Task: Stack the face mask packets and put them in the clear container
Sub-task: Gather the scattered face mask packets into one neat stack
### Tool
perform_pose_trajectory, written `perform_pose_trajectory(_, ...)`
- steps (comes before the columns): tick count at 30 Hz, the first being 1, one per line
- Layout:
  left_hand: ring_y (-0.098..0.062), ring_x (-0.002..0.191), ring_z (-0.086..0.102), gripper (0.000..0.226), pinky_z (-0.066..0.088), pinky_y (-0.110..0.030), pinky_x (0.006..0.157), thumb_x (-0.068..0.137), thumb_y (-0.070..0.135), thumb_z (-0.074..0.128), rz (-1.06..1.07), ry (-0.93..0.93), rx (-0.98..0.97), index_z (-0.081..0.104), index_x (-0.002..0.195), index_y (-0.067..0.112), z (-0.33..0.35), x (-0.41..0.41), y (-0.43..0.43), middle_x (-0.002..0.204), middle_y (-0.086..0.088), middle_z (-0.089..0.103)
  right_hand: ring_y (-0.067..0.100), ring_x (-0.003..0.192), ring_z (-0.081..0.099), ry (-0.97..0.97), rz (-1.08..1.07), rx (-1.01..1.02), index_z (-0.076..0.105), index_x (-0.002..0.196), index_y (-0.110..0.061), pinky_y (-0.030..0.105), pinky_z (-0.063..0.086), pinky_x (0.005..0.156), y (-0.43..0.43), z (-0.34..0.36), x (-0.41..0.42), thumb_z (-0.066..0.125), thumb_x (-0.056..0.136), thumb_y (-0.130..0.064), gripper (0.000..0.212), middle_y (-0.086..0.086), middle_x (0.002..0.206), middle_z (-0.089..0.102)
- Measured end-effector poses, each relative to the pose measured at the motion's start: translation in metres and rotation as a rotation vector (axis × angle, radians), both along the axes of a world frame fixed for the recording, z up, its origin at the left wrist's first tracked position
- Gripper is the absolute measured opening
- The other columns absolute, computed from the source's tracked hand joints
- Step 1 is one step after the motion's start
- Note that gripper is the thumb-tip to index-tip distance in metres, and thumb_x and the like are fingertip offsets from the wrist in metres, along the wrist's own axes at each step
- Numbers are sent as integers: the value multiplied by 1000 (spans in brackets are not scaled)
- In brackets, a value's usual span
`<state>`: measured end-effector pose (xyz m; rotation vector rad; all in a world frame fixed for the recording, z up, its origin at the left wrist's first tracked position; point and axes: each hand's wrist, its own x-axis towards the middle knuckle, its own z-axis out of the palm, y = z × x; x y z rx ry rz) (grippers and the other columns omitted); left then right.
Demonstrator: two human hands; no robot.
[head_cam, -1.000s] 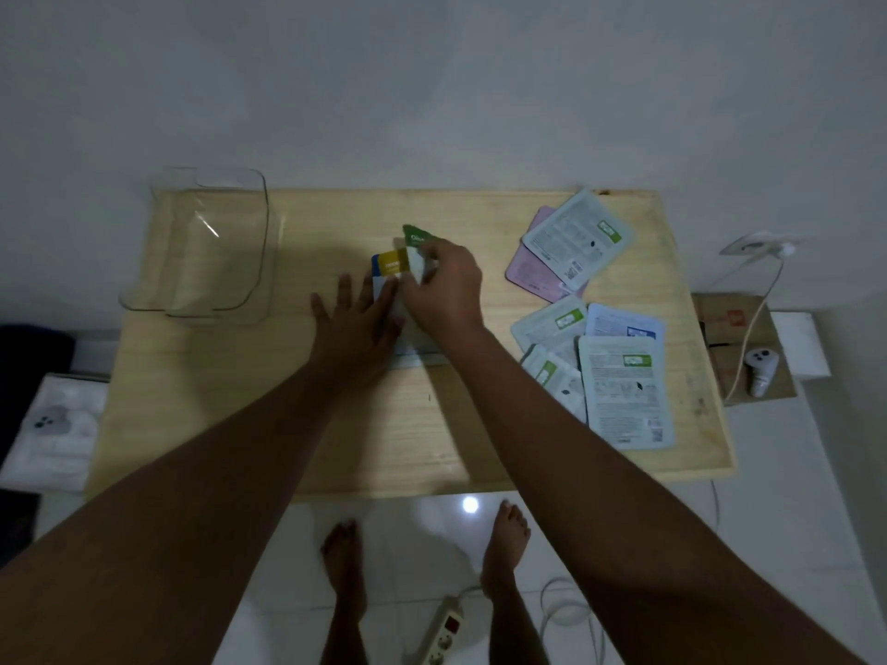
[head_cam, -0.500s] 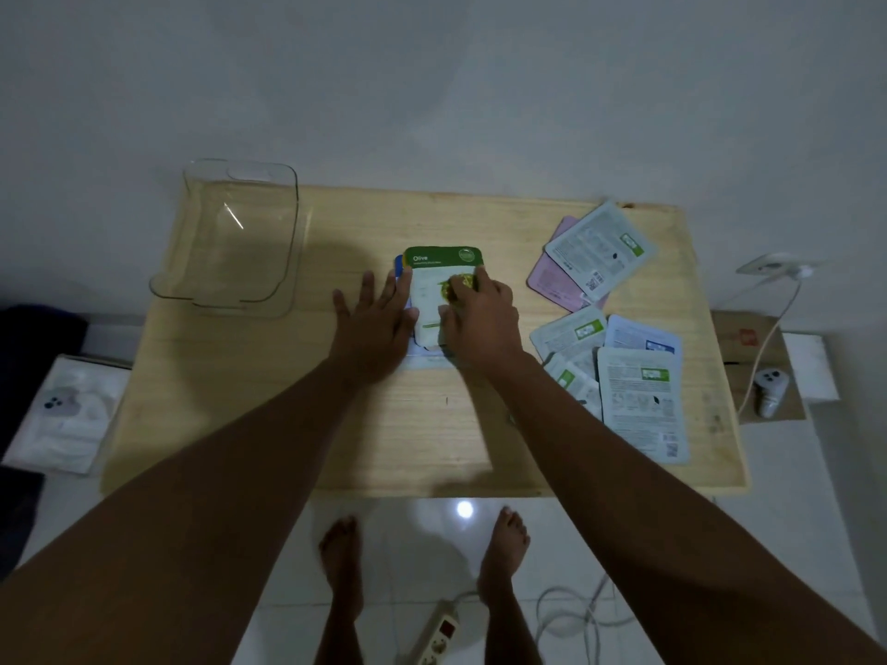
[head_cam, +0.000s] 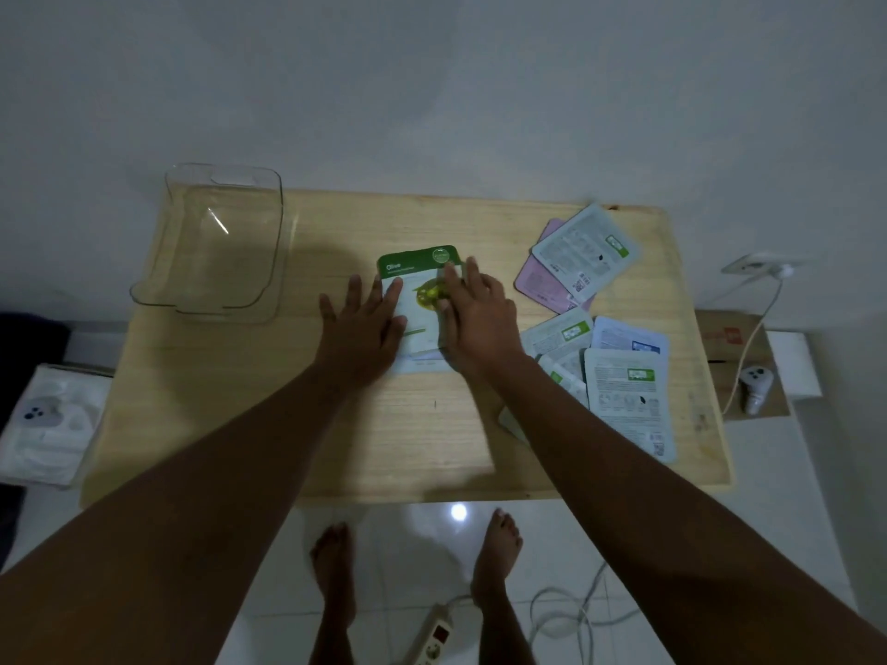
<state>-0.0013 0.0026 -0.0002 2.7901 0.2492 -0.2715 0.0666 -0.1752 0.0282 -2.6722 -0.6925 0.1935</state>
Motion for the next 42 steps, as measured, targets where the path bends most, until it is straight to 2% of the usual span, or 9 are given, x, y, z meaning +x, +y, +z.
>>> perform_pose_trajectory(4, -34, 150, 3, 66, 4, -68, 112, 93, 54, 16, -2, 7, -22, 11, 154, 29, -1, 2, 3, 162, -4, 19, 38, 141, 31, -30, -343, -68, 21, 153, -12, 59, 38, 106, -43, 10, 51, 36, 99, -40, 63, 18, 159, 24)
perform_pose_trajectory(8, -34, 150, 3, 66, 4, -68, 113, 93, 55, 14, -6, -14, -23, 10, 154, 30, -3, 0, 3, 162, -4, 20, 37, 138, 30, 183, -764, -98, 36, 144, -9, 57, 33, 107, -77, 13, 98, 46, 94, -48, 64, 17, 156, 23)
perform_pose_trajectory(12, -34, 150, 5, 68, 6, -68, 112, 93, 56, 13, -9, -42, -15, 13, 154, 27, -3, -2, 2, 161, -5, 23, 37, 133, 34, 288, -608, -170, 56, 125, -18, 56, 36, 106, -85, 13, 108, 68, 79, -39, 53, 12, 149, 28)
perform_pose_trajectory(16, -35, 149, 8, 70, 9, -68, 111, 91, 56, 11, -15, -46, 0, 15, 154, 26, -1, -1, 2, 160, -5, 25, 33, 128, 44, 231, -596, 13, 62, 125, -22, 50, 47, 101, -89, 11, 104, 78, 65, -43, 66, 8, 138, 39)
perform_pose_trajectory(19, -35, 149, 8, 70, 10, -68, 111, 91, 56, 12, -16, -43, -3, 14, 154, 26, 0, 0, 2, 160, -5, 25, 35, 122, 50, 143, -821, 191, 58, 126, -15, 47, 49, 101, -92, 8, 104, 73, 77, -44, 59, 13, 136, 40)
perform_pose_trajectory(26, -37, 148, 11, 68, 10, -69, 110, 93, 54, 15, -25, -66, 7, 18, 154, 24, -3, -3, 1, 158, -8, 29, 25, 116, 62, 191, -1054, 583, 39, 141, -7, 32, 52, 96, -107, 14, 108, 84, 68, -9, 87, 16, 130, 60)
perform_pose_trajectory(32, -36, 149, 8, 70, 7, -68, 111, 91, 56, 12, -8, -33, 2, 15, 154, 26, 0, -1, 1, 159, -7, 27, 17, 86, 69, 109, -897, 763, 64, 122, -15, 39, 60, 84, -99, 33, 96, 67, 73, -18, 49, 7, 96, 72)
perform_pose_trajectory(35, -35, 150, 6, 67, 7, -67, 112, 92, 53, 15, -2, -7, 6, 13, 154, 28, 3, 0, 0, 161, -4, 22, 11, 78, 65, 52, -676, 696, 70, 117, -14, 18, 55, 74, -69, 55, 83, 62, 79, -10, 39, 2, 91, 72)
perform_pose_trajectory(42, -35, 150, 1, 60, 4, -67, 113, 99, 47, 25, -2, 25, 0, 9, 154, 28, 5, 1, -2, 163, -4, 16, 16, 93, 66, 250, -301, 426, 70, 118, -10, 20, 48, 86, 6, 62, 18, 69, 82, -13, 37, 6, 107, 73)
